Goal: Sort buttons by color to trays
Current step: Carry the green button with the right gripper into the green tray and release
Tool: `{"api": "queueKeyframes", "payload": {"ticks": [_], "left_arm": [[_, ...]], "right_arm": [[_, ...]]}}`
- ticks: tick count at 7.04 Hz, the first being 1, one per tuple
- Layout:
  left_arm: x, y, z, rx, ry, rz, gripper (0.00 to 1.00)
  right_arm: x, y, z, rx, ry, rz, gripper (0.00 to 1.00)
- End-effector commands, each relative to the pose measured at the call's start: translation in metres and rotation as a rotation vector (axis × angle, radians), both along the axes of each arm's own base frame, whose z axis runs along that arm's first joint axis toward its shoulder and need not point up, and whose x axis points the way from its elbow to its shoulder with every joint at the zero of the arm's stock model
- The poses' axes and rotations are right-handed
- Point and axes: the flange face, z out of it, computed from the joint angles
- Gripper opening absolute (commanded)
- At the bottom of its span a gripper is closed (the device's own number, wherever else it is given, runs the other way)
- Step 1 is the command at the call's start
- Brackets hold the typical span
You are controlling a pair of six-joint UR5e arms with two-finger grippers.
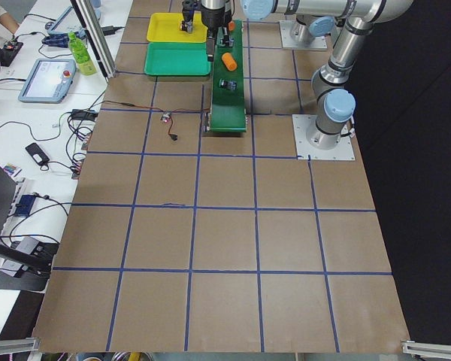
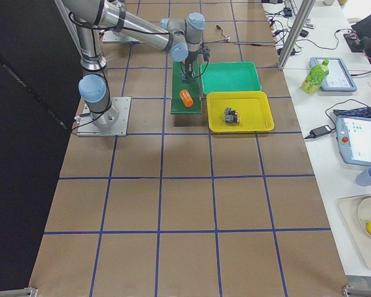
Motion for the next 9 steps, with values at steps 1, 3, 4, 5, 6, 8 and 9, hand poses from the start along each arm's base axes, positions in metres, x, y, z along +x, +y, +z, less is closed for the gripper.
{"api": "queueKeyframes", "payload": {"ticks": [1, 3, 4, 5, 6, 8, 9], "left_arm": [[0.000, 0.000, 0.001, -0.001, -0.001, 0.000, 1.00], [0.000, 0.001, 0.004, -0.009, 0.000, 0.000, 1.00], [0.000, 0.001, 0.004, -0.007, 0.000, 0.000, 1.00], [0.000, 0.001, 0.003, -0.006, 0.000, 0.000, 1.00], [0.000, 0.001, 0.004, -0.009, 0.000, 0.000, 1.00], [0.000, -0.001, 0.006, -0.012, 0.000, 0.000, 1.00], [0.000, -0.001, 0.006, -0.013, 0.000, 0.000, 1.00]], "right_arm": [[-0.021, -0.007, 0.052, -0.103, -0.010, -0.046, 0.00], [-0.047, -0.100, 0.059, -0.191, -0.029, -0.107, 0.00], [-0.045, -0.148, 0.028, -0.196, -0.028, -0.107, 0.00], [-0.043, -0.164, -0.012, -0.141, -0.027, -0.111, 0.00], [-0.035, -0.171, -0.037, -0.121, -0.043, -0.107, 0.00], [-0.028, -0.175, -0.054, -0.147, -0.064, -0.103, 0.85], [-0.035, -0.179, -0.041, -0.179, -0.061, -0.112, 1.00]]}}
